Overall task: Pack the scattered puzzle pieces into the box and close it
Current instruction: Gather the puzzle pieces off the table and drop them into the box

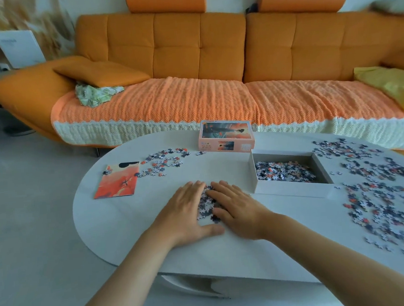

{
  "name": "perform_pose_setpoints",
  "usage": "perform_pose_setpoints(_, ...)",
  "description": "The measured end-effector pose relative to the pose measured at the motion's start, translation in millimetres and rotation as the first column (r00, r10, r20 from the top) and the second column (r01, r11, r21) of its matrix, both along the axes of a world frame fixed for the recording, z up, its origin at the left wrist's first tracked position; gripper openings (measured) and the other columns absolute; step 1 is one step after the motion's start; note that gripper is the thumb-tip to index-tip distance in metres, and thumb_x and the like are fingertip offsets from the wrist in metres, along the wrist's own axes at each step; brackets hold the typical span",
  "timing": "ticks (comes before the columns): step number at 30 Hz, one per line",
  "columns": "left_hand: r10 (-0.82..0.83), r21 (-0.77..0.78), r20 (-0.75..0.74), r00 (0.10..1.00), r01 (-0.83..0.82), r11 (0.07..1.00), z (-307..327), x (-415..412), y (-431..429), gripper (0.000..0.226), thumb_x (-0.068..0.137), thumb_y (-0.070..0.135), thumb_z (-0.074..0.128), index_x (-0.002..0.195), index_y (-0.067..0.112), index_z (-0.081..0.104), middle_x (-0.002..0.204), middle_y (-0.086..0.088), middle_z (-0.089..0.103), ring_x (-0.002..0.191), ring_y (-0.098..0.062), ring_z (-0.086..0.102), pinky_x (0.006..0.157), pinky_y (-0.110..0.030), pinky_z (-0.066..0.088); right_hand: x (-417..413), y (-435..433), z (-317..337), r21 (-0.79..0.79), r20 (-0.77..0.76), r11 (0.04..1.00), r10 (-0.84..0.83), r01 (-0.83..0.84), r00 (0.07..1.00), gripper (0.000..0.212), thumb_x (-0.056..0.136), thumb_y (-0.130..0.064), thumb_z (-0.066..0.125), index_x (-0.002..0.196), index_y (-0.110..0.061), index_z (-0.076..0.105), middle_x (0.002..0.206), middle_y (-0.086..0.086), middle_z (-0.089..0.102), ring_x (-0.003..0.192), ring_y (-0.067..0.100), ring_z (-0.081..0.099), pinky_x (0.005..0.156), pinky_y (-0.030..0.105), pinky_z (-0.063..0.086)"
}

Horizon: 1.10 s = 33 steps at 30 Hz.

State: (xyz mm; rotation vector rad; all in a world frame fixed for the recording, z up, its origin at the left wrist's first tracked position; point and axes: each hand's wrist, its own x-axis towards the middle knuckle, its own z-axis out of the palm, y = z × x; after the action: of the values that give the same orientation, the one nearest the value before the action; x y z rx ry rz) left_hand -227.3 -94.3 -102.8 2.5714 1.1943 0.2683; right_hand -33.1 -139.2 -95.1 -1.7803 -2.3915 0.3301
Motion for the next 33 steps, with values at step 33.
perform_pose_setpoints(33,0.122,0.076,-0.105,0.987,-0.114,0.991,12.9,67.5,-33.7,0.09,0.083,0.078,0.019,0.153,0.022,0.02,0.161,0.004,0.018,0.148,-0.016,0.012,0.119,-0.034,0.01,105.0,-70.6,8.5,-0.043,-0.448,0.976,-0.209,0.213,0.869,0.036,0.094,-0.016,0.054,0.127,-0.028,0.063,0.138,-0.009,0.055,0.123,0.003,0.052,0.106,0.012,0.031)
